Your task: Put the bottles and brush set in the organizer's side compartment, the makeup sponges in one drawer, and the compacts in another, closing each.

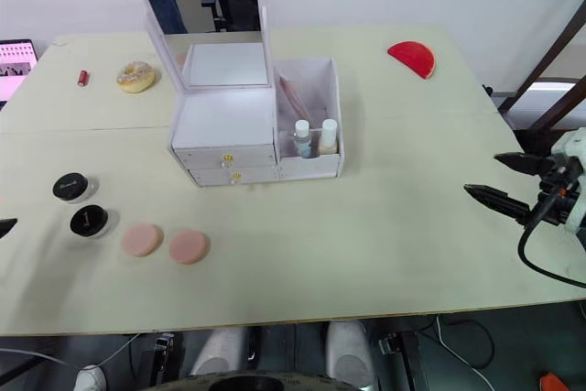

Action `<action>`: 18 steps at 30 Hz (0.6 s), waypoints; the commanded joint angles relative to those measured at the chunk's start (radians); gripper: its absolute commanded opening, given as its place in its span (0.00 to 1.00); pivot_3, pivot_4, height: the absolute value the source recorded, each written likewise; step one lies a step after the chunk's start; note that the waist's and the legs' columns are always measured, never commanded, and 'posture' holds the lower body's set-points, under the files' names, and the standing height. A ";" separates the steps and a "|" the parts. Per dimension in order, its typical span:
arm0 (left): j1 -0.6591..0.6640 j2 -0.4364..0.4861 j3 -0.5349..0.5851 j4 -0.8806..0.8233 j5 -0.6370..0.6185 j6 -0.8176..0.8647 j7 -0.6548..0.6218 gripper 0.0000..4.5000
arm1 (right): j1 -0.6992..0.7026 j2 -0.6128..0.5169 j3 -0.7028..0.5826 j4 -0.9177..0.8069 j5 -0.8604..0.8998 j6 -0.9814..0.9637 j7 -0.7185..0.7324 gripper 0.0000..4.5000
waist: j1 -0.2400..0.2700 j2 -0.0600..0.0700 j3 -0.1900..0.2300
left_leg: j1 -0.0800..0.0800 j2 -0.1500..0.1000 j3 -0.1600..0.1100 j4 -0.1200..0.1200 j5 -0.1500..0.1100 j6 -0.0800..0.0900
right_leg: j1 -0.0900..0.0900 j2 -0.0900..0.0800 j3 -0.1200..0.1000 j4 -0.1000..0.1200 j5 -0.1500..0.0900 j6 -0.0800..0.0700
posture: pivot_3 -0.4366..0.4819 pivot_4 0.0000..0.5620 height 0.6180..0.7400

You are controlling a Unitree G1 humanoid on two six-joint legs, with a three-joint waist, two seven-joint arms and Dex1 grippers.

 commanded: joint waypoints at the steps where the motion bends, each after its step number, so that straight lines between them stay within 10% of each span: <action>1: -0.031 0.002 -0.037 -0.125 -0.036 0.028 0.002 1.00 | -0.049 -0.009 0.031 -0.128 0.061 0.063 -0.038 1.00 | 0.000 0.000 0.000 | 0.000 0.000 0.000 0.000 0.000 0.000 | 0.000 0.000 0.000 0.000 0.000 0.000 | 0.48 0.27 1.00; 18: 0.086 -0.194 -0.196 -0.866 -0.290 0.328 0.186 1.00 | -0.122 0.074 0.390 -0.724 0.259 0.280 -0.311 1.00 | 0.005 -0.003 0.000 | 0.000 0.000 -0.002 0.002 0.000 0.000 | 0.003 0.001 0.000 0.000 0.001 0.000 | 0.48 0.27 1.00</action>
